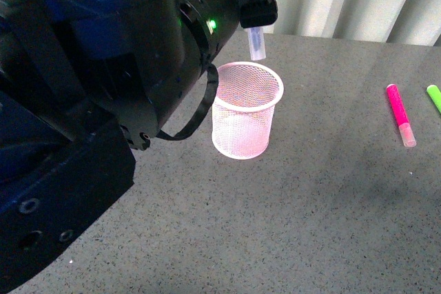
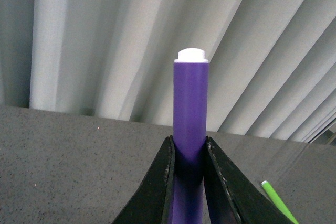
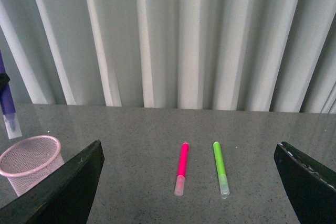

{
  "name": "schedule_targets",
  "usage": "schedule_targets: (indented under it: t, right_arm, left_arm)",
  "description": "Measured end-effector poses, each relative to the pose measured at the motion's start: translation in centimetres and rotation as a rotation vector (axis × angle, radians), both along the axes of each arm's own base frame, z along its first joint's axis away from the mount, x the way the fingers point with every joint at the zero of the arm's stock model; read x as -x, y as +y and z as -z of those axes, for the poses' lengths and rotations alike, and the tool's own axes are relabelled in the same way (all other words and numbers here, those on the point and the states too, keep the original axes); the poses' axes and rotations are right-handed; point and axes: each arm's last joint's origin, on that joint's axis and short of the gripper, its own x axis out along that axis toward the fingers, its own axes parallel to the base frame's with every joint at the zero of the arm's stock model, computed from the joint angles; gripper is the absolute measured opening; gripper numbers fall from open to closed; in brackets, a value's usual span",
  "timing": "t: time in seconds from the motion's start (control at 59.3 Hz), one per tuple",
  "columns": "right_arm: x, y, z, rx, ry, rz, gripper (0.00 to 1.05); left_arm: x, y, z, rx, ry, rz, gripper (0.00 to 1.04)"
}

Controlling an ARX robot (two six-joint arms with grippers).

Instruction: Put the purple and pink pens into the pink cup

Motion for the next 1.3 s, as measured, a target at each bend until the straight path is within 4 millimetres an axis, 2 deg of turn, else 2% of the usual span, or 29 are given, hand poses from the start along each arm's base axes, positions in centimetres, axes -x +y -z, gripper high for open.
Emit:
schedule_targets:
  t: [0.253,0.472,0.742,0.776,0.911,1.096,1.231,1.298]
  right_arm:
    - [0.0,0.0,0.0,0.000,0.000,0.000,0.98]
    - [0.0,0.0,0.0,0.000,0.000,0.000,0.98]
    - [0.0,0.0,0.0,0.000,0.000,0.000,0.98]
    - [0.0,0.0,0.0,0.000,0.000,0.000,0.98]
    - [0.0,0.0,0.0,0.000,0.000,0.000,0.98]
    - [0.0,0.0,0.0,0.000,0.000,0.000,0.98]
    - [0.0,0.0,0.0,0.000,0.000,0.000,0.98]
    - [0.0,0.0,0.0,0.000,0.000,0.000,0.98]
  left_arm:
    - [-0.8,0.1,2.2,-0.032,0.028,-0.001,0.12]
    - [-1.5,0.9,3.3,-0.039,0.048,-0.027,0.12]
    - [-1.5,0.9,5.2,-0.048,0.124,-0.019,0.12]
    - [-1.3,1.0,5.5,-0.044,0.153,0.002,0.21]
    - [-0.7,1.1,5.8,-0.035,0.228,0.050,0.42]
    - [-0.3,1.2,4.0,-0.071,0.330,0.102,0.75]
    - [-0.3,2.0,2.6,-0.132,0.454,0.102,0.99]
    - [-0.2,2.7,1.7,-0.196,0.523,0.116,0.98]
